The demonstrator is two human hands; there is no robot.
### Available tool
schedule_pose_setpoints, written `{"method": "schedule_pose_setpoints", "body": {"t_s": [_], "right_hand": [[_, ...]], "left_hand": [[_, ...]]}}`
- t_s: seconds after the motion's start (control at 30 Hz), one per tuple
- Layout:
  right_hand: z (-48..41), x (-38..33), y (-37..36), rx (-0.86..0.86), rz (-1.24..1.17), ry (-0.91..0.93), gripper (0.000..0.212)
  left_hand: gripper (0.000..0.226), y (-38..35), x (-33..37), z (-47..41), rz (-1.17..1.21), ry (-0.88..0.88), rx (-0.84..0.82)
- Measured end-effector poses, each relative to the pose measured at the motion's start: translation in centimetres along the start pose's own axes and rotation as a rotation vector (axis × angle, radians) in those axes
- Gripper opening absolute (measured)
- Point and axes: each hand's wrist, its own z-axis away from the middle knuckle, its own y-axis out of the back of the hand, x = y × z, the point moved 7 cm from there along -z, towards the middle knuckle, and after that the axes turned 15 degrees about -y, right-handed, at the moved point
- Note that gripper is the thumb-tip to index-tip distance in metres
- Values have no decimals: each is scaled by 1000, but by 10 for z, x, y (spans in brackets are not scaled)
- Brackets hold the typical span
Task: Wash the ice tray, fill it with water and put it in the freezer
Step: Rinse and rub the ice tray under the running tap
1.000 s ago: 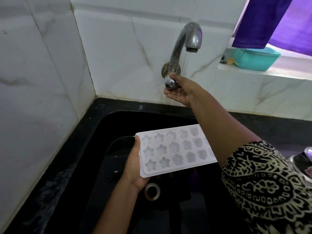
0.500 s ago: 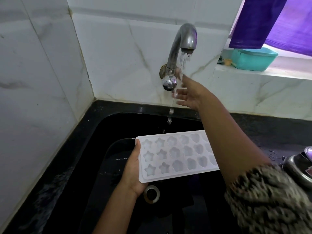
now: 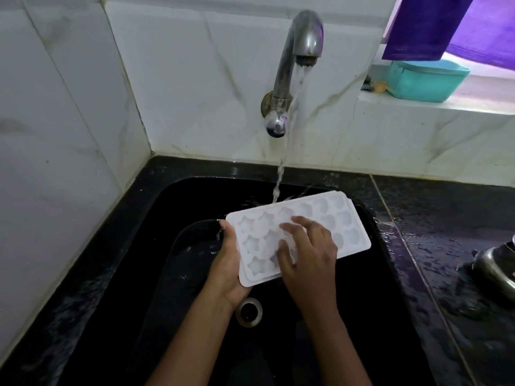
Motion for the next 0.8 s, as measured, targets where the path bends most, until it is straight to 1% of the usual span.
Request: {"method": "schedule_pose_setpoints", "body": {"t_s": [0.1,0.17,0.23,0.3,0.37,0.4,0.43,0.5,0.53,0.6,0.7,0.8], "right_hand": [[-3,-4,-5,-25,69,14,34],[-4,-8,-9,-57,110,37,36],[-5,-4,-12,-114,170,36,45],[-12,14,-4,-120,221,-46,61],[-23,40,24,14,241,-201,71],[-28,55,40,62,213,-309,72],[-32,69,52,55,150,-421,71],[-32,94,56,-45,-84,-597,66],[-31,101,55,-78,-208,-642,62],[-30,106,60,-18,-333,-675,55],[-30,109,70,120,-331,-725,58],[-31,109,81,208,-192,-740,60]], "left_hand": [[78,0,-4,1,-32,10,7],[77,1,-8,2,-54,28,11],[77,1,-11,2,-77,35,25],[79,3,-11,1,-77,22,43],[74,6,-5,0,-82,-25,57],[68,7,0,0,-77,-48,51],[63,6,3,1,-61,-60,42],[60,4,8,2,-20,-60,10],[59,2,9,3,-1,-59,-8],[55,-5,9,6,32,-59,-28],[51,-20,-1,4,65,-35,-37],[55,-36,-13,0,24,-36,4]]}}
